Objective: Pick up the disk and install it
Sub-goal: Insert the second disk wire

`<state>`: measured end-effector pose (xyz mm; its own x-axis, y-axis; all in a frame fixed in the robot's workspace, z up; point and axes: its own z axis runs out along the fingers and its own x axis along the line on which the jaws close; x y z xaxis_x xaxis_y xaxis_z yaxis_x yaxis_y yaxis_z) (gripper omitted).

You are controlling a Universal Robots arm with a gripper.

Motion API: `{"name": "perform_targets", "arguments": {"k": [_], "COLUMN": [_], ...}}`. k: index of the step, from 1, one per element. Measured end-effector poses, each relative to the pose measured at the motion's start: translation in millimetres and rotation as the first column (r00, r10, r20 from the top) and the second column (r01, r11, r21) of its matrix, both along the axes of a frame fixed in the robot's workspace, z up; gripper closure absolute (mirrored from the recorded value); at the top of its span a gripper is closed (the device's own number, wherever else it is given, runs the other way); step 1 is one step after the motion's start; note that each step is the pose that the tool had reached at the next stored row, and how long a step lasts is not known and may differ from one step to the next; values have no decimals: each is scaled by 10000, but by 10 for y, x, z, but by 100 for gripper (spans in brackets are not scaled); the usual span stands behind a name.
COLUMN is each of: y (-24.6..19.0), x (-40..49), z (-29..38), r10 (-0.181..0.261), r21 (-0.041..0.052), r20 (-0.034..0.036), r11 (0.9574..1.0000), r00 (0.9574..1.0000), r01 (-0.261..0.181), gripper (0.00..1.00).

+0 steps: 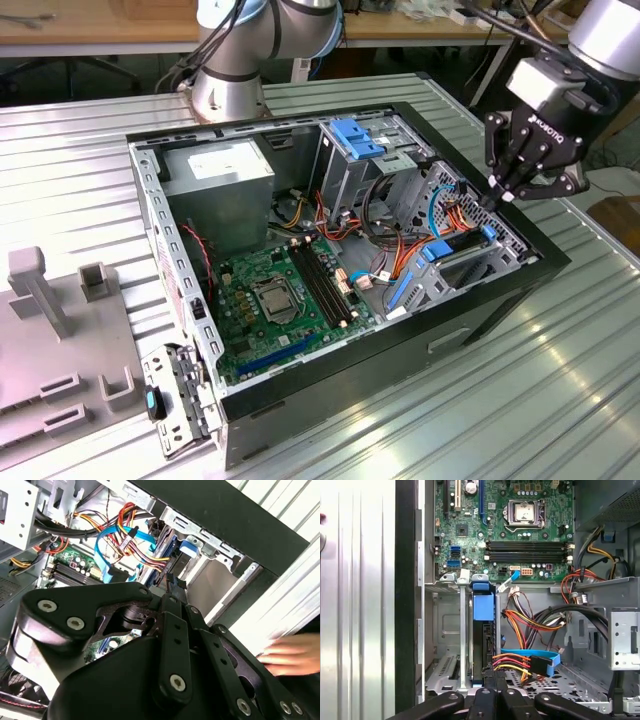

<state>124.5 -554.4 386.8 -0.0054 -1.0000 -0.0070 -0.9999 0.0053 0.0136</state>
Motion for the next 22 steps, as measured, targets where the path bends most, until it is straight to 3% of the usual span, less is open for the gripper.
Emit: {"name": "perform_targets", "arguments": {"k": [4,8,9,11,13,15,17,22], "y": [0,25,34,73,140,176,307,457], "x": [-52,-53,-53,-53,-53,-53,-53,-63], "z": [32,107,129,155,157,157,157,156], "r10": [-1,0,0,0,-1,0,0,-1], "r21": [64,-77,-170,-504,-1145,-1201,-1275,-1342], "r20": [0,0,0,0,-1,0,0,0], "r11": [10000,10000,9999,9987,9934,9928,9918,9910], "r00": [10000,10000,10000,10000,10000,10000,10000,10000], "r01": [1,0,0,0,1,0,0,1], "gripper": [89,89,89,89,89,89,89,89]}}
